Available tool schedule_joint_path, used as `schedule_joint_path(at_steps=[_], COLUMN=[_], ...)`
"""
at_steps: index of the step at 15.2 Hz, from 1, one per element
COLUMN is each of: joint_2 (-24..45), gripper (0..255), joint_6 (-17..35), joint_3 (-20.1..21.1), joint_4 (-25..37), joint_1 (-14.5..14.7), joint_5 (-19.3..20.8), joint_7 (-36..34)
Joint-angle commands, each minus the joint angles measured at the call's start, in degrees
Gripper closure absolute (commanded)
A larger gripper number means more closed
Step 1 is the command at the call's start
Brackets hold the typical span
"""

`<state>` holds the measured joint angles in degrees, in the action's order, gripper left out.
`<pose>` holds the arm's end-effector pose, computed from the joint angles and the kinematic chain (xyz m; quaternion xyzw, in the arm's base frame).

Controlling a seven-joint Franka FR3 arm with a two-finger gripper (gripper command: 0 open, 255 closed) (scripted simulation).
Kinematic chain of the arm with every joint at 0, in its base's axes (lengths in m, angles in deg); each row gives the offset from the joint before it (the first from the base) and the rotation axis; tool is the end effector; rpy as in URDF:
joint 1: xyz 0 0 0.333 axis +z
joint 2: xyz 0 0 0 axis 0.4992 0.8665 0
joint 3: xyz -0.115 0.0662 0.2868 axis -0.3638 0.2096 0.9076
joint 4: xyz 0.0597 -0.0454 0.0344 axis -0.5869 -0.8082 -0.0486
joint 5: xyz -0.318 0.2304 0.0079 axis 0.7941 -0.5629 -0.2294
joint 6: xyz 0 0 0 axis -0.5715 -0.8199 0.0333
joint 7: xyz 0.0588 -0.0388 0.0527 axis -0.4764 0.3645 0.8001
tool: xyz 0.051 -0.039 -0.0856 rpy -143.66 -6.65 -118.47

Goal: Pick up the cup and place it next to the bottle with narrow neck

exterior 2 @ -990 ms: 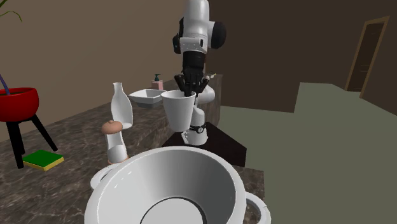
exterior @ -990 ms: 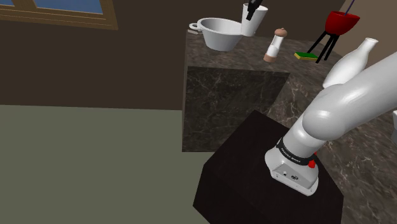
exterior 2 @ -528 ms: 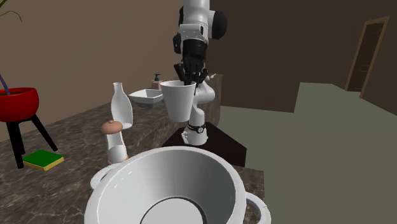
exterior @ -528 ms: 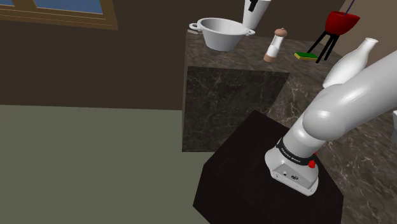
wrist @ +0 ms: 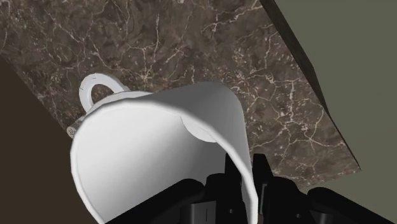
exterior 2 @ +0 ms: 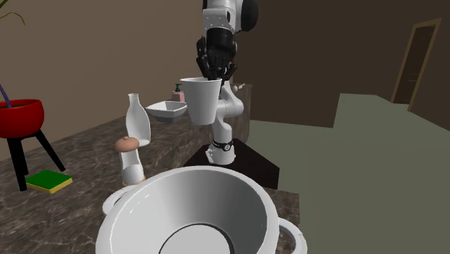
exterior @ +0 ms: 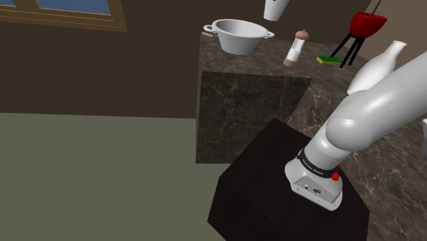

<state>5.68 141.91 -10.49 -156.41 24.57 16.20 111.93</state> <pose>0.4180 -0.2211 0.6876 0.9865 0.0715 0.1026 0.1062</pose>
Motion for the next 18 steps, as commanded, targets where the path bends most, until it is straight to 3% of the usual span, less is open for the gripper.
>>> schedule_joint_path(at_steps=[1,15,18], joint_2=[0.7,6.3,0.3], gripper=[255,255,255], joint_6=[-1.7,-12.8,-12.9], joint_3=[0.1,-0.4,-0.5], joint_4=[2.4,19.1,13.5], joint_1=[0.1,0.5,-0.3], joint_5=[-0.3,-2.0,-0.4], joint_7=[0.2,2.4,3.3])
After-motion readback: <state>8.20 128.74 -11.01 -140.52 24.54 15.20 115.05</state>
